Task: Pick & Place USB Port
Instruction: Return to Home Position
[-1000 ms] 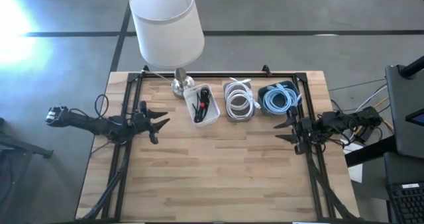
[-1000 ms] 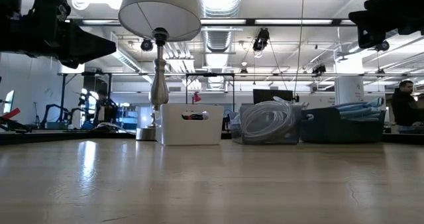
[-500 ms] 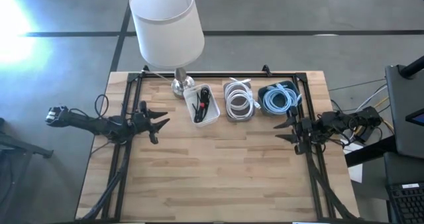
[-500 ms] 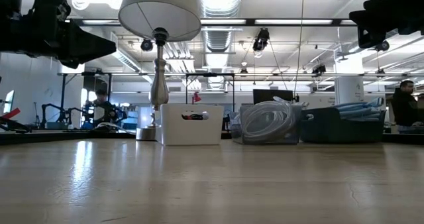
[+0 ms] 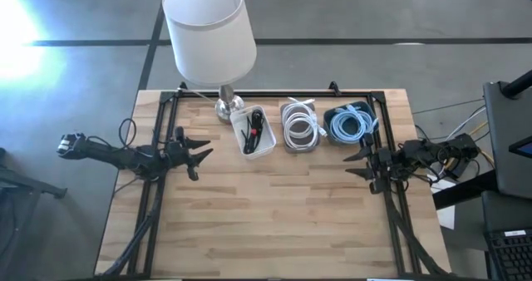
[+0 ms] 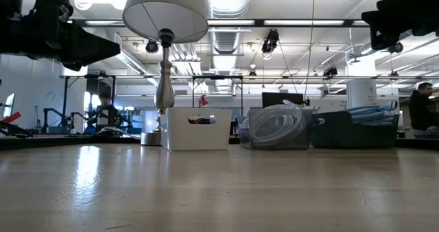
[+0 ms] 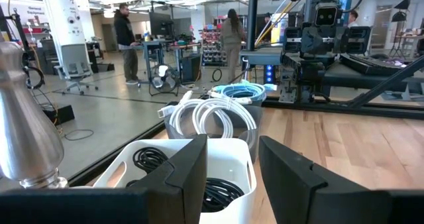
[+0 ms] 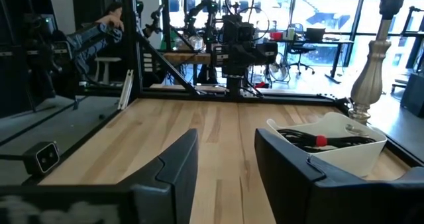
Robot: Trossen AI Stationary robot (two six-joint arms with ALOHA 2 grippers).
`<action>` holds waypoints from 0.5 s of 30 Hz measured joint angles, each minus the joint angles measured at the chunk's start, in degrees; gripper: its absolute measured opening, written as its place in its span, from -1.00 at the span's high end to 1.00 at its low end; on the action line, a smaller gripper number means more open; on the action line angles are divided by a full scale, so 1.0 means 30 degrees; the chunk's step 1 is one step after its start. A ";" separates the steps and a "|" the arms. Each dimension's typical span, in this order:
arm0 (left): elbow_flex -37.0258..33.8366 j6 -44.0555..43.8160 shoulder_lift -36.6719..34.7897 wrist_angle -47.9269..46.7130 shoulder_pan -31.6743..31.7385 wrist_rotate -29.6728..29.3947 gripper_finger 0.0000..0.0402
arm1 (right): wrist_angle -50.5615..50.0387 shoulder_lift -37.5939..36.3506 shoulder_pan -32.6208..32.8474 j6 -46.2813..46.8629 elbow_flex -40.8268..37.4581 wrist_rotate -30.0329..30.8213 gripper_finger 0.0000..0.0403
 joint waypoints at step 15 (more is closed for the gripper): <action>0.0000 0.0000 0.0001 0.0000 0.0015 0.0000 0.30 | -0.0002 0.0000 0.0000 -0.0036 0.0007 0.0000 0.34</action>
